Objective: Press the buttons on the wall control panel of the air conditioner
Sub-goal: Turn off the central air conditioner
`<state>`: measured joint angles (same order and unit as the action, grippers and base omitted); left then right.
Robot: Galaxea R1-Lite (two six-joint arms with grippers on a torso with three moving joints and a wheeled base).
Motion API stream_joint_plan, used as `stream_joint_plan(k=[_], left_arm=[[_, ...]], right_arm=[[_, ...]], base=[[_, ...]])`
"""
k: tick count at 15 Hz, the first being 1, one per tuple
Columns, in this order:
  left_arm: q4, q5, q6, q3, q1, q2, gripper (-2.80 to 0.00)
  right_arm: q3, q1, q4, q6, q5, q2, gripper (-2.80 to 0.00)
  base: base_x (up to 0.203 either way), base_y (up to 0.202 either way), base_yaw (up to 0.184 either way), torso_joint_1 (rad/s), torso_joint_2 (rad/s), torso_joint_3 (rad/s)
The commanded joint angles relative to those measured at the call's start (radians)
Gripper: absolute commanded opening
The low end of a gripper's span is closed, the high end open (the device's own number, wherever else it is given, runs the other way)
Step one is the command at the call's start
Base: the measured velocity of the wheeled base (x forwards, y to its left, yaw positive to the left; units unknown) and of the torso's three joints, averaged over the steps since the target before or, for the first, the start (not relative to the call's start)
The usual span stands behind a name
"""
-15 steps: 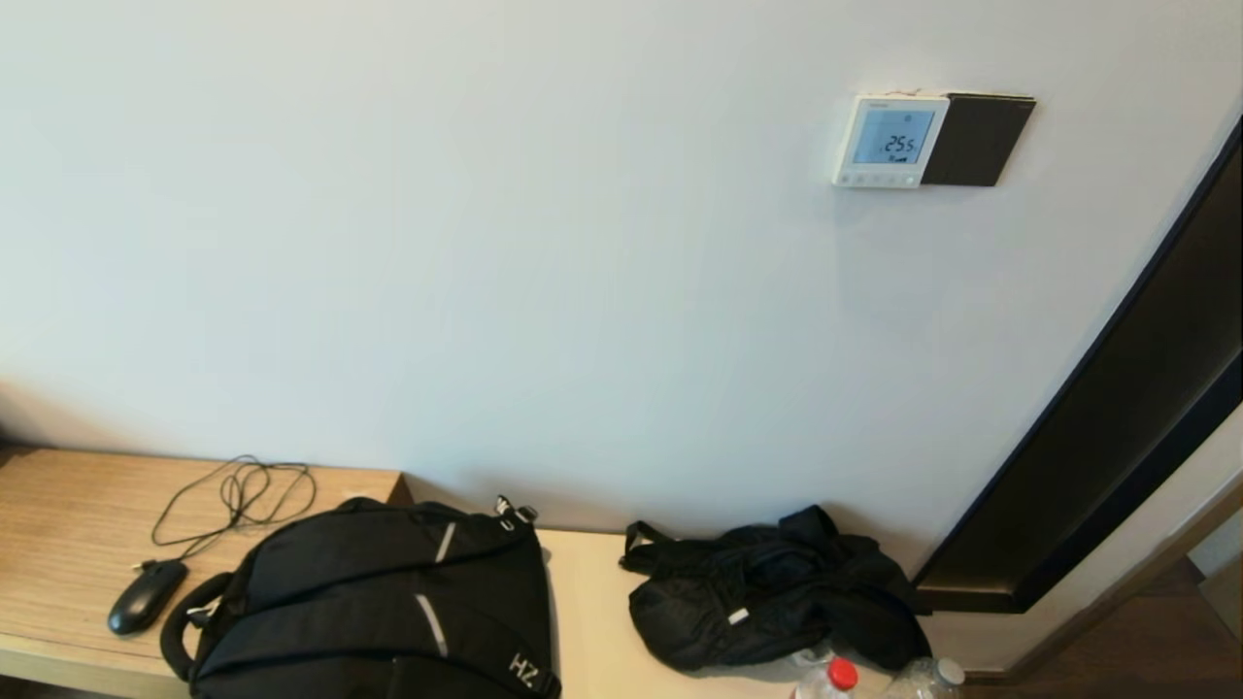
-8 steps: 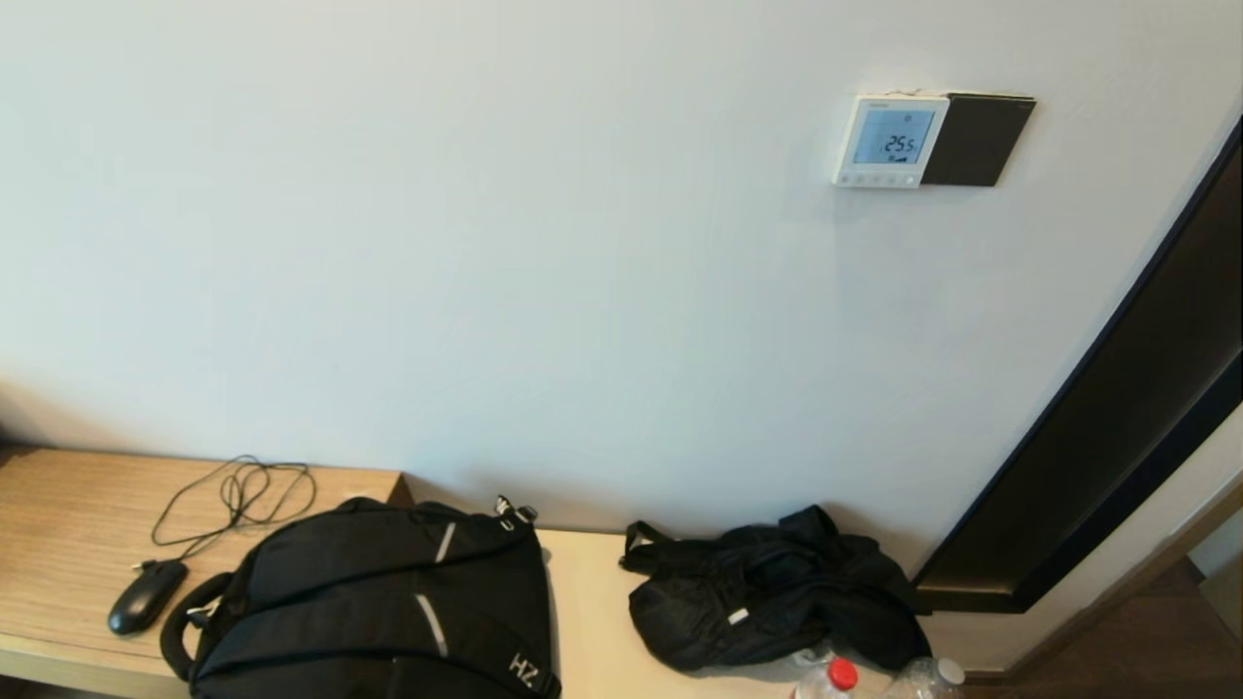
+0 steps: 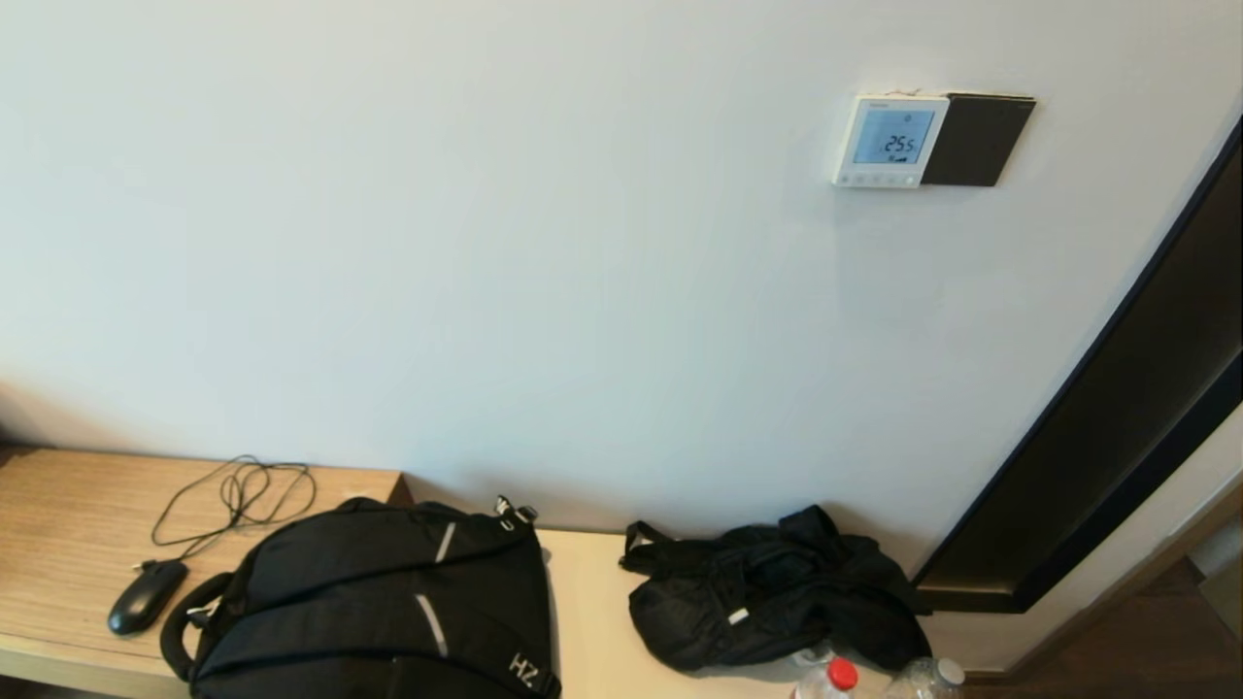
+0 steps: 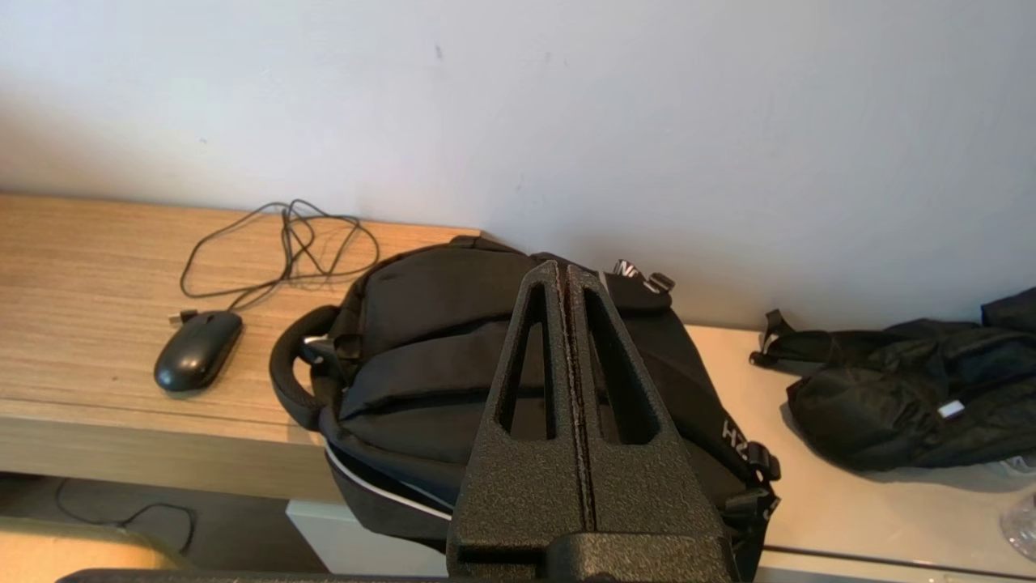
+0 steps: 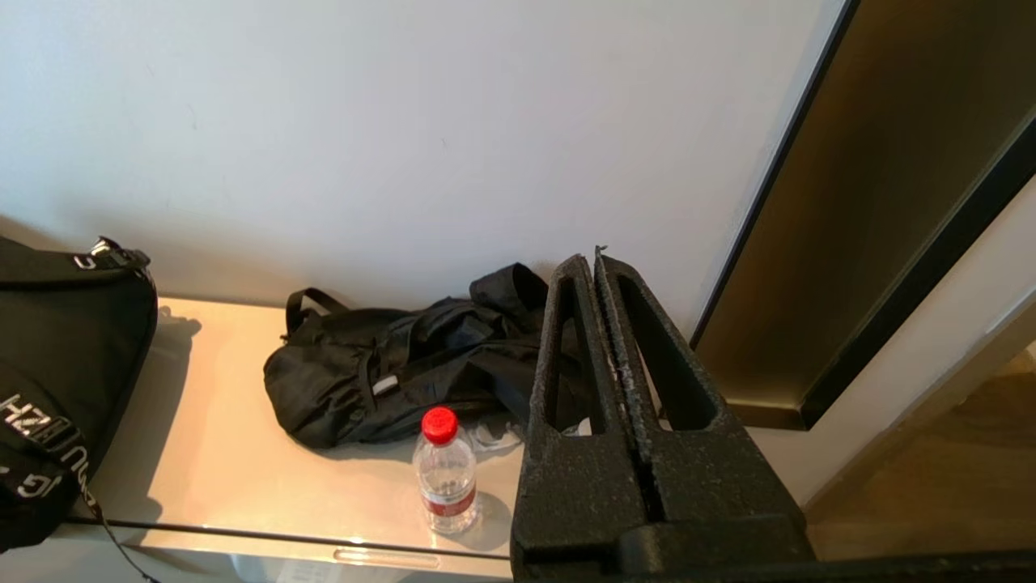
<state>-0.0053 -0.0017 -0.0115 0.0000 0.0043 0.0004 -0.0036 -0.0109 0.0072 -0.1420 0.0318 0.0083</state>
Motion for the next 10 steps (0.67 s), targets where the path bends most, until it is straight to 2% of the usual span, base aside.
stream_joint_plan(k=[1,5,10], left_arm=[[-0.001,0.000,-0.001,0.000,0.000,0.000,-2.80],[-0.001,0.000,-0.001,0.000,0.000,0.000,-2.80],[0.000,0.000,-0.001,0.000,0.000,0.000,-2.80]], right_arm=[[-0.005,0.000,-0.011,-0.001,0.001,0.047,-2.80],[-0.137,-0.002,-0.052,0.000,0.001,0.228,-2.80],[-0.409,-0.054,-0.076,0.001,0.000,0.494,-2.80]], base=[[0.000,0.000,0.000,0.000,0.00,0.000],[0.000,0.000,0.000,0.000,0.00,0.000],[0.000,0.000,0.000,0.000,0.00,0.000]])
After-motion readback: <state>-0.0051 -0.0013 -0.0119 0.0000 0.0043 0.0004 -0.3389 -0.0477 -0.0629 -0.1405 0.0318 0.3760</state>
